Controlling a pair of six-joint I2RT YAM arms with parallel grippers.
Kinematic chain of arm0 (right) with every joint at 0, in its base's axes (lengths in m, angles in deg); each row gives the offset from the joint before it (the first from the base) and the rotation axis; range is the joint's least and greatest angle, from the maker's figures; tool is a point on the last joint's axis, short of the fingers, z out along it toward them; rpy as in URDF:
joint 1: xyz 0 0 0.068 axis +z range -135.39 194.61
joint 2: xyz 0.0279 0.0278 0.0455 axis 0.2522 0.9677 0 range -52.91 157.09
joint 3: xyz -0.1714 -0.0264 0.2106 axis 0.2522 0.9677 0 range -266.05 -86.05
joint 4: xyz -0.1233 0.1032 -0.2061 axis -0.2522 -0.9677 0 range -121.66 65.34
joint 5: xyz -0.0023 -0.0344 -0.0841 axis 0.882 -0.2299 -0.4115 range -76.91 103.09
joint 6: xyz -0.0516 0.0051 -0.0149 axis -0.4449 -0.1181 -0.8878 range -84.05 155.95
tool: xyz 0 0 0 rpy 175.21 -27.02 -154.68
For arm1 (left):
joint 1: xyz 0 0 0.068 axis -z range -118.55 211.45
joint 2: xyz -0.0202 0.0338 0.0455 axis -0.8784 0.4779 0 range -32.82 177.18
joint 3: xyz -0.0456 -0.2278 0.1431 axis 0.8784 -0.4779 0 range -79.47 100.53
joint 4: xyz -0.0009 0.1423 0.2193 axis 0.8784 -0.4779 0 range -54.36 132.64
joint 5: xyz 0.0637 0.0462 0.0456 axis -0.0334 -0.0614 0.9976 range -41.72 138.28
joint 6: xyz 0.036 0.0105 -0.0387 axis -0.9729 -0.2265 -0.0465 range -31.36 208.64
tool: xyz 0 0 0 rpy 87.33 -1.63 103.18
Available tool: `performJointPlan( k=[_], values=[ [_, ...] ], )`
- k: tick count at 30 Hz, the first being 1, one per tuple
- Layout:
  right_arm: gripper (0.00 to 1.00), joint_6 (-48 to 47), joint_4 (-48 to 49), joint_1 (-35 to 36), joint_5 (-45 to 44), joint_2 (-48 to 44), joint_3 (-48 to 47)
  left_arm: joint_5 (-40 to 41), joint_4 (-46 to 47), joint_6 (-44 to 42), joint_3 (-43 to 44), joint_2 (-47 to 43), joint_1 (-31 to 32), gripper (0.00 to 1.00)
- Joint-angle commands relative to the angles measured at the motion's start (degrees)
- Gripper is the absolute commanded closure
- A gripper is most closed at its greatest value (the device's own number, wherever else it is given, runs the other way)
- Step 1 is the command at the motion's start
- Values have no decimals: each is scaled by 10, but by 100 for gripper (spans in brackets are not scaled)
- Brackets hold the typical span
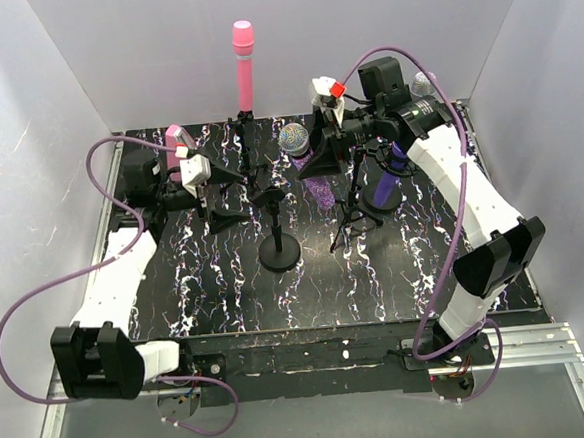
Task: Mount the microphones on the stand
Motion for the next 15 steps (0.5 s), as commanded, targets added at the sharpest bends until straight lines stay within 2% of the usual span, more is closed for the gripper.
performJointPlan(
  k=[1, 7, 15],
  values=[
    [99, -35, -10, 7, 34, -2, -41, -124, 2, -66, 36, 37, -1, 2],
    [99, -54, -26, 17, 31, -4, -41, -92, 2, -90, 40, 61, 48, 2],
    [99, -72, -41, 36, 21, 8, -41, -95, 4, -88, 67, 117, 61, 2]
  ],
)
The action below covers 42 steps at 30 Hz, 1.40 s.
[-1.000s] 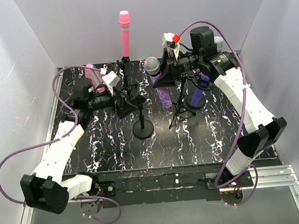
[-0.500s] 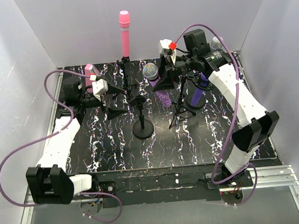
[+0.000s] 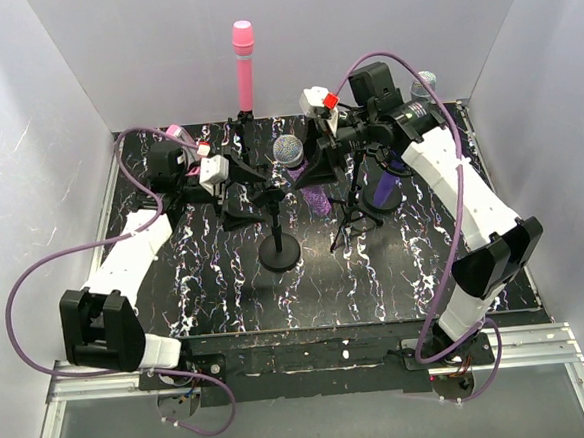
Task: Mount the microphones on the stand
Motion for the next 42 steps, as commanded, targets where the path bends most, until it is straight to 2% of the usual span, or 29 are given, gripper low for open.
performJointPlan(
  k=[1, 7, 24, 26, 28, 31, 35, 42],
  values=[
    [99, -18, 3, 13, 12, 3, -30, -16, -1, -8, 28, 23, 1, 2],
    [99, -19, 5, 28, 0, 30, -59, -20, -1, -7, 31, 46, 5, 3],
    [99, -7, 25, 40, -8, 62, -80, -12, -8, 7, 48, 85, 15, 37],
    [99, 0, 30, 43, -11, 66, -80, -6, -11, 7, 47, 83, 17, 51],
    [99, 2, 34, 45, -15, 67, -79, -2, -17, 6, 48, 83, 17, 72],
    [99, 11, 38, 49, -22, 67, -79, 4, -24, 7, 48, 79, 18, 87],
    [99, 22, 37, 49, -30, 67, -80, 14, -29, 9, 42, 72, 18, 97],
    [99, 43, 35, 49, 3, 33, -68, 32, -33, 13, 38, 58, 18, 99]
  ],
)
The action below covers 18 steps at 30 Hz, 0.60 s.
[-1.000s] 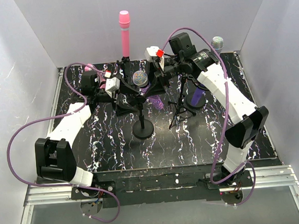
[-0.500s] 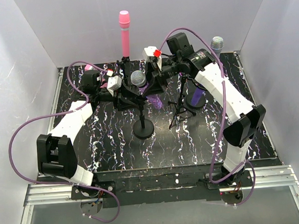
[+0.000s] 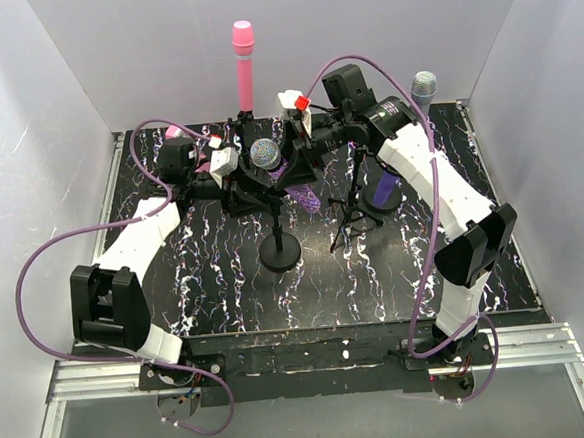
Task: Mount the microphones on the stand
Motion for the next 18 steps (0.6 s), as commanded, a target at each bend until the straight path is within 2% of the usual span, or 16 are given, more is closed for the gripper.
performJointPlan(
  k=[1, 11, 13, 15, 16, 18],
  values=[
    [99, 28, 21, 6, 42, -42, -12, 28, -9, -6, 3, -25, 4, 99],
    [99, 86, 61, 12, 32, -59, 25, 29, -9, 3, 12, -27, 3, 94],
    [99, 93, 69, 16, 15, -50, 24, 28, -9, 6, 14, -30, 4, 85],
    [99, 109, 77, 16, 3, -36, 14, 29, -7, 12, 15, -33, 5, 70],
    [99, 114, 79, 16, 1, -29, 8, 28, -7, 16, 15, -34, 5, 60],
    [99, 119, 80, 16, 0, -23, -1, 37, -7, 21, 12, -39, 4, 29]
  ],
)
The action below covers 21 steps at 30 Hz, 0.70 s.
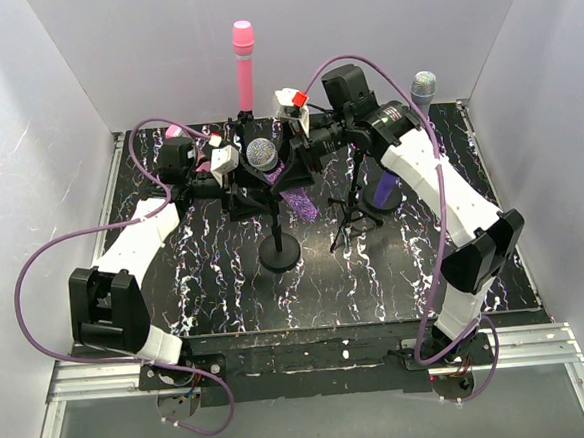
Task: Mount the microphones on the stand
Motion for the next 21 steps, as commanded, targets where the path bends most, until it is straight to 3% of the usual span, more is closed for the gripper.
performJointPlan(
  k=[1, 2, 10, 14, 18, 20, 21],
  values=[
    [99, 30, 36, 2, -5, 10, -24, 17, -2, 3, 10, -35, 4, 14],
    [99, 29, 37, 1, -5, 9, -24, 22, 0, 1, 5, -39, 5, 2],
    [99, 6, 16, -2, -6, -2, -21, 9, 0, -6, 7, -28, -3, 2],
    [99, 8, 16, -3, -6, 4, -30, -3, -63, -47, 35, -9, -6, 2],
    [99, 12, 19, -3, -8, 13, -37, -15, -71, -46, 36, -4, -10, 24],
    [99, 15, 22, -3, -8, 17, -40, -8, -70, -41, 36, 0, -10, 53],
    [99, 17, 25, -3, -7, 18, -41, -7, -69, -40, 35, 1, -10, 63]
  ],
)
